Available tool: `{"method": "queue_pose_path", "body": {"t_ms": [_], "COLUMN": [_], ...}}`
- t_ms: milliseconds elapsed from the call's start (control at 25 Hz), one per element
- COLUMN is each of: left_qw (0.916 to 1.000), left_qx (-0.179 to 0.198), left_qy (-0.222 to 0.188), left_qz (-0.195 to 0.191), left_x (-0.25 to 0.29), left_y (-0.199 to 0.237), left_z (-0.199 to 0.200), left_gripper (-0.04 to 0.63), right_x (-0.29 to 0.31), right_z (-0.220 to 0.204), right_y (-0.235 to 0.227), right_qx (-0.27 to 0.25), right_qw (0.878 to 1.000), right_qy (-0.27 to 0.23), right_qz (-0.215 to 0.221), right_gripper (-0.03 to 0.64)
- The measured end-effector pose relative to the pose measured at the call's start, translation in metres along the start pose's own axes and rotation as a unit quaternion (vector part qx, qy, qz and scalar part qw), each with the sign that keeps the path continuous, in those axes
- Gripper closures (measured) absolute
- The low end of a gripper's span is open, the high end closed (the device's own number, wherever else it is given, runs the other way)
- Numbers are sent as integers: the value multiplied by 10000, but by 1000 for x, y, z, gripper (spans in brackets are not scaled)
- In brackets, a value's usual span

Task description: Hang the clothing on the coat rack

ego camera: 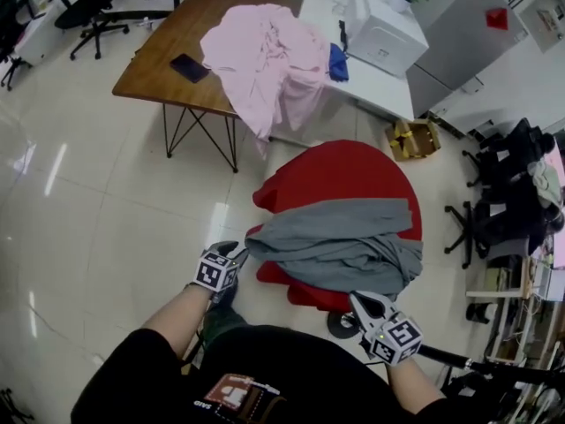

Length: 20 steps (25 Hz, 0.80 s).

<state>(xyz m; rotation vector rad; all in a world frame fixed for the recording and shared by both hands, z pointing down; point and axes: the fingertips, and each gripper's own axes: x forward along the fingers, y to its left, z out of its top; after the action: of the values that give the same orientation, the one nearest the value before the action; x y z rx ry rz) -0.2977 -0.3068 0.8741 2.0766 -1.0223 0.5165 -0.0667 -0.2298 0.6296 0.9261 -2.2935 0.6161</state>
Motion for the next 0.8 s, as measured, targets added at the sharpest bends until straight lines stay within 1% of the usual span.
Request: {"method": "queue_pose_path", "body": {"t_ms": [40,80,200,320,400,480,520,560,600,640,720,800], "left_qw": [9998,9994,9984,9963,9939,9912,9905,9904,9905,9903,9878,9833], "left_qx": [-91,-130,-47,155,89,-9,-34,-40,-34,-39,-109,-189], "left_qy": [175,314,553,616,498,389,364,339,302,244,57,-174], "left_qz": [56,54,-136,-581,-978,-1265,-1328,-1342,-1339,-1367,-1550,-1803], "left_x": [8,17,39,53,57,60,61,62,61,59,49,33], "left_y": [11,19,24,15,2,-10,-14,-16,-18,-20,-27,-39], "left_z": [-6,-11,-15,-15,-10,-3,-1,2,5,9,22,37], "left_gripper": [430,415,405,399,399,400,406,435,518,583,584,584], "right_x": [0,-1,-4,-8,-10,-12,-13,-13,-14,-14,-15,-16], "right_z": [-2,-3,-3,-2,-4,-7,-9,-11,-11,-11,-8,-5], "right_y": [-1,-2,-2,2,2,-1,-3,-4,-5,-5,-6,-7], "right_qx": [28,63,153,212,247,295,328,360,386,406,439,458], "right_qw": [10000,9999,9996,9992,9990,9986,9984,9983,9981,9981,9980,9979], "right_qy": [44,86,166,209,221,237,246,245,232,207,125,26], "right_qz": [-36,-74,-186,-260,-303,-357,-381,-399,-411,-416,-429,-446], "right_gripper": [617,617,617,617,617,617,617,617,617,617,617,617]}}
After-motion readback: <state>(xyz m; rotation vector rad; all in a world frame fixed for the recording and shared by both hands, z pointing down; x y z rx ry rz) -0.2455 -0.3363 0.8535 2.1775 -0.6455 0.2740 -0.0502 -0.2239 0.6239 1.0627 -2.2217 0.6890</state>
